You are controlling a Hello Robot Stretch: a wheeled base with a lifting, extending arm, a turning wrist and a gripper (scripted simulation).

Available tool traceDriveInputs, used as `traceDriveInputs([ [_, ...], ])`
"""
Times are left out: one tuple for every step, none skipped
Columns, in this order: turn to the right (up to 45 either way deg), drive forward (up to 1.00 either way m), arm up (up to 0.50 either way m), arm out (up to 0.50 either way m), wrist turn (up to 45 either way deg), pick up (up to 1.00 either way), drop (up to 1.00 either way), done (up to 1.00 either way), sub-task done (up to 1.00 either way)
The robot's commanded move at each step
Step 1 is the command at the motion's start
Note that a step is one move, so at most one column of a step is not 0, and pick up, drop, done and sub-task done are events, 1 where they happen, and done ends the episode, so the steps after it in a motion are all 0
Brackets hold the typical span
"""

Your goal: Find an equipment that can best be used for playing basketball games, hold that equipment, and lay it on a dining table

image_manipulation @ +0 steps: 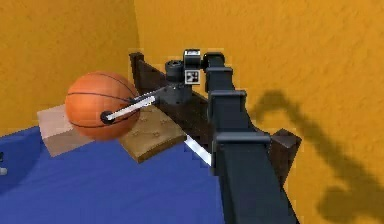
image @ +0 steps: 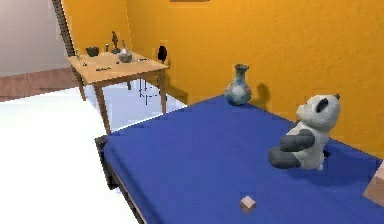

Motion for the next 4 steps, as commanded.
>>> traceDriveInputs([
  [0.0, 0.00, 0.00, 0.00, -45.0, 0.00, 0.00, 0.00, 0.00],
  [0.0, 0.00, 0.00, 0.00, -21.0, 0.00, 0.00, 0.00, 0.00],
  [0.0, 0.00, 0.00, -0.30, 0.0, 0.00, 0.00, 0.00, 0.00],
  [-45.0, 0.00, 0.00, 0.00, 0.0, 0.00, 0.00, 0.00, 0.00],
])
